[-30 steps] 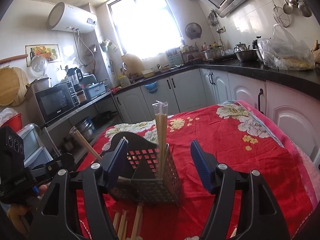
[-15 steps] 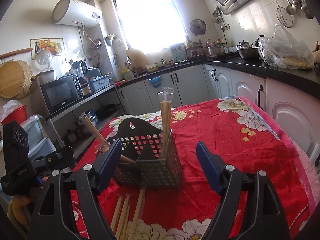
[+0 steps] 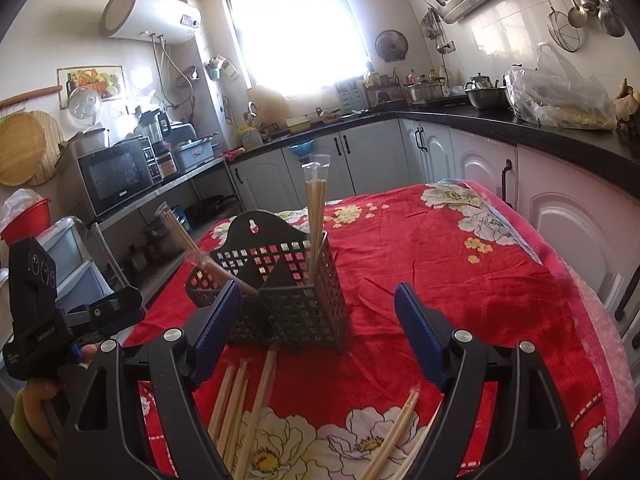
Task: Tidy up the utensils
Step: 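Move both tools down past the caddy toward the wrapped chopsticks on the cloth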
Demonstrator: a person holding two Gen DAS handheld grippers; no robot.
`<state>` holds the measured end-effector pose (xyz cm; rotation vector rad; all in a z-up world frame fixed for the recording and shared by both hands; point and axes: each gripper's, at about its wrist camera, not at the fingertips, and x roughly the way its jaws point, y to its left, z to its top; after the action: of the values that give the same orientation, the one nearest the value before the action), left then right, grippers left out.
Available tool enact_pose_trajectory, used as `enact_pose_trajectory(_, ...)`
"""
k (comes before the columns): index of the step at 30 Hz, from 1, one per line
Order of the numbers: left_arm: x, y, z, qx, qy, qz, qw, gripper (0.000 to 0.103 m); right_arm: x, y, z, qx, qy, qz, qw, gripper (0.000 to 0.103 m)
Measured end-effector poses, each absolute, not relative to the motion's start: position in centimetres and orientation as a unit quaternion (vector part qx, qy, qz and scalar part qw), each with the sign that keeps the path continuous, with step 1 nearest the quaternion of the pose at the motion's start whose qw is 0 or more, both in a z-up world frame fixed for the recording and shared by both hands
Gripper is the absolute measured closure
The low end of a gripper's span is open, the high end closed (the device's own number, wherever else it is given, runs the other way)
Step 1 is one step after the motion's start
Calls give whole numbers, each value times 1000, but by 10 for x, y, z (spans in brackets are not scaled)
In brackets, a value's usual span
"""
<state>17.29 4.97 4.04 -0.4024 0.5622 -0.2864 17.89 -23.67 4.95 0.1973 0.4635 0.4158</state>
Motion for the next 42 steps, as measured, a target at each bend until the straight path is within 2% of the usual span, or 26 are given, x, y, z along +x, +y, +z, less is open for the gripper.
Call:
enact_pose_trajectory(10, 169, 45, 26, -201, 295, -139, 924, 11, 171, -243, 35, 91, 251, 198, 943, 27)
enact_pose_trajectory(23, 170, 34, 2, -198, 340, -143, 908, 41, 164, -244, 12, 81, 284, 205, 933, 27)
enact_pose_trajectory(28, 172, 27, -10, -191, 359, -146, 902, 50, 163, -240, 5, 71, 297, 212, 928, 27)
enact_pose_trajectory(36, 179, 15, -29, -180, 389, -148, 891, 60, 164, -233, -7, 56, 321, 221, 919, 38)
enact_pose_trajectory(42, 193, 8, -42, -163, 411, -138, 886, 68, 168, -233, -15, 57, 333, 223, 915, 41)
